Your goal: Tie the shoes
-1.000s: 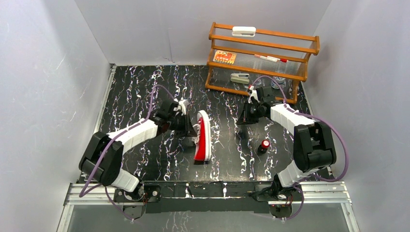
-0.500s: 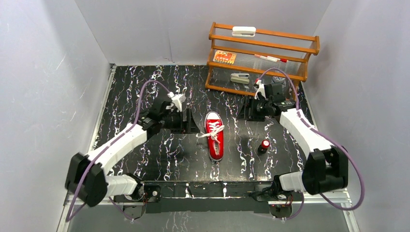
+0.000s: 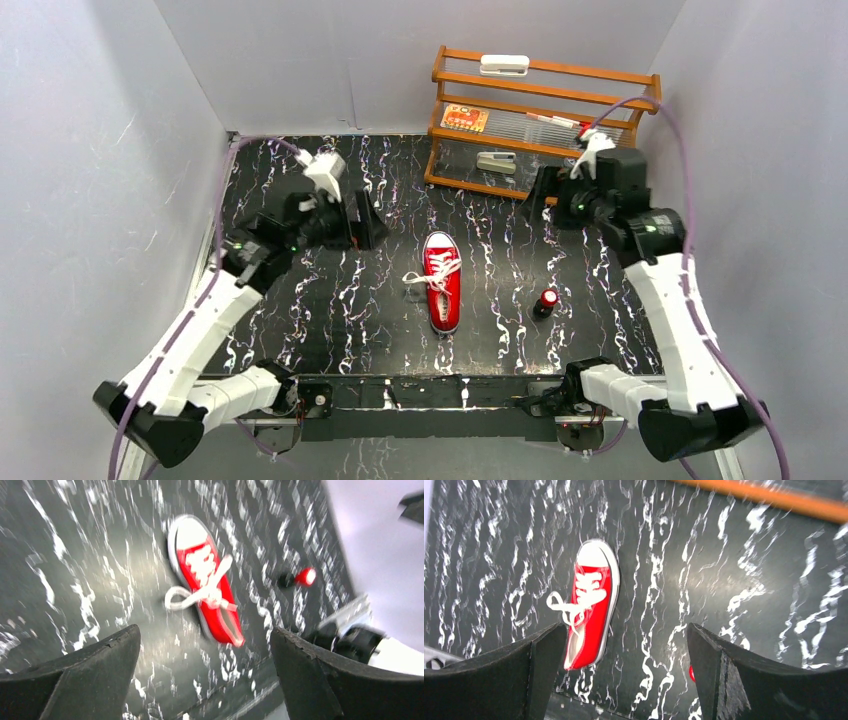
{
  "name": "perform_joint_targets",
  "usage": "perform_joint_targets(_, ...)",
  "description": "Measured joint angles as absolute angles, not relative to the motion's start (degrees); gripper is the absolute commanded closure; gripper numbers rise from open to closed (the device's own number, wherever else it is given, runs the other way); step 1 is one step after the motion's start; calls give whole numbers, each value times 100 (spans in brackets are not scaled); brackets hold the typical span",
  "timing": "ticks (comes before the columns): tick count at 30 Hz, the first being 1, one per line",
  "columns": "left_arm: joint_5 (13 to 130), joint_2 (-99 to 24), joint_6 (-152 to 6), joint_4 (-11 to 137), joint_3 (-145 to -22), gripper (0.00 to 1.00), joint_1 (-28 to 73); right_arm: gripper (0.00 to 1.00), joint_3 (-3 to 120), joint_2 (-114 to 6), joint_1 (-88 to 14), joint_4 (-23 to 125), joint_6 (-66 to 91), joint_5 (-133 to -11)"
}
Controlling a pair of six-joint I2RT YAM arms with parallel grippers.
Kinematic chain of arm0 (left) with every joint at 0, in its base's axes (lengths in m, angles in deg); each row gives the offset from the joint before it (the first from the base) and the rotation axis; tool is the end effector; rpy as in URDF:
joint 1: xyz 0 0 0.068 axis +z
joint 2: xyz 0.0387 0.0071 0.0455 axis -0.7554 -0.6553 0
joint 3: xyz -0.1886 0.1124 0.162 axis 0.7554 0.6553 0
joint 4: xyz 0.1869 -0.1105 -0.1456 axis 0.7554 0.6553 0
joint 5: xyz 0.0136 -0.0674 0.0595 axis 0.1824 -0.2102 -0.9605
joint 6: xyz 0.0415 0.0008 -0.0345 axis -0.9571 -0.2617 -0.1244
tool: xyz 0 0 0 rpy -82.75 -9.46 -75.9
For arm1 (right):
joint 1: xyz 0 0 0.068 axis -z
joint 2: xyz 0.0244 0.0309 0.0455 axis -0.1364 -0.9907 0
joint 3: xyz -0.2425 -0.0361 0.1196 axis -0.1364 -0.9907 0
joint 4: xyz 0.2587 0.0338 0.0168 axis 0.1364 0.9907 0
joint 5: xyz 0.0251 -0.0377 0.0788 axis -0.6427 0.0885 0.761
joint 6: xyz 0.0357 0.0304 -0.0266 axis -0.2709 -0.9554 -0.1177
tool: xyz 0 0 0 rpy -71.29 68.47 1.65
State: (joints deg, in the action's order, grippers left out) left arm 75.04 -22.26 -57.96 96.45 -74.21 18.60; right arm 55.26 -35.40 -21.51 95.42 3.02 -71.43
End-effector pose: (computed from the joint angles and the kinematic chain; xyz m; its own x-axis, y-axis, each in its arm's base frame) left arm 0.1910 -0.1207 0.3631 -0.6596 -0.1288 -0.7405 0.3921 0.7815 -0.4852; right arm 0.2104 0.0562 0.3858 -0.6341 0.1345 -0.7615 -0.1735 0.9349 0.3097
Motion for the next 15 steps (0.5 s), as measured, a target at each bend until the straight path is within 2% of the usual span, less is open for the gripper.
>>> perform_joint_targets(7, 6192, -2010, -6108, 9913, -9926, 2, 1862, 1, 7963, -3262, -2151, 10626, 575, -7945)
perform_joint_targets(15, 5309, -1942, -6554, 10281, -11563, 2, 1862, 1, 9801, -3203, -2151, 11592, 564, -8351)
